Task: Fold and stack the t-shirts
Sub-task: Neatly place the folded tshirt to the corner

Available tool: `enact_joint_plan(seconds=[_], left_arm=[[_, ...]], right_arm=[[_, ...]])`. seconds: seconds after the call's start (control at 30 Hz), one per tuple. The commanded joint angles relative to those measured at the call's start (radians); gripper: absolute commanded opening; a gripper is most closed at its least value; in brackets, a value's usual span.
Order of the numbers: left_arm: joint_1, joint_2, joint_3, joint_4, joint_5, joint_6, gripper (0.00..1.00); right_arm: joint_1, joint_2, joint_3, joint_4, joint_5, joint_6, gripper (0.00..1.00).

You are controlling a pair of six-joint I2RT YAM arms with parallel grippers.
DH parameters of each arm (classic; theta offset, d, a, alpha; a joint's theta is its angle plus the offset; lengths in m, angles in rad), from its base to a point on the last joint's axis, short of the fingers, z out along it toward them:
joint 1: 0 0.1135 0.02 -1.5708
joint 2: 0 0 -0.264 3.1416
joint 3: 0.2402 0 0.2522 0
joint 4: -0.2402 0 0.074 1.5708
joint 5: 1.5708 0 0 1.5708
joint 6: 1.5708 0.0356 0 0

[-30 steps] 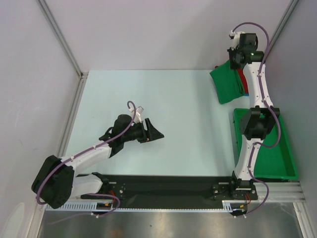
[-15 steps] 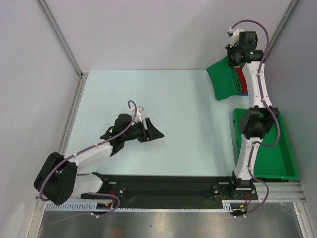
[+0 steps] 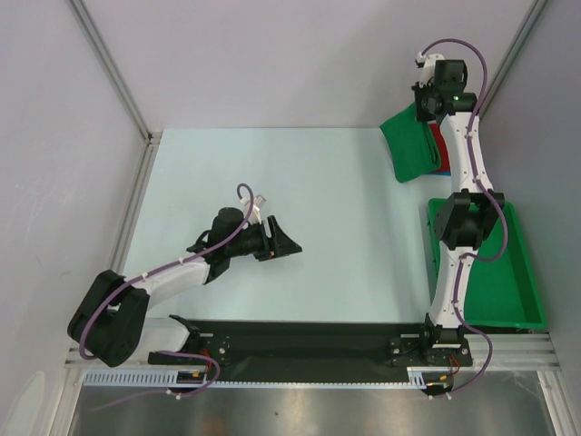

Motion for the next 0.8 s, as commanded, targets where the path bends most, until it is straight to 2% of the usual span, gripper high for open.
enact_joint_plan(seconds=[0.0,0.77], left_arm=[[0.012,0.009,0.014,0.051,0.028,-0.006,0.69],[0.036,0.05,-0.002,0.097,0.07,-0.023,0.69]], right_arm=[[-0.008,0.0,0.063,0.083,0.02,-0.002,0.0],[-0.042,0.022,0.069,0.175,0.082,0.057,0.0]])
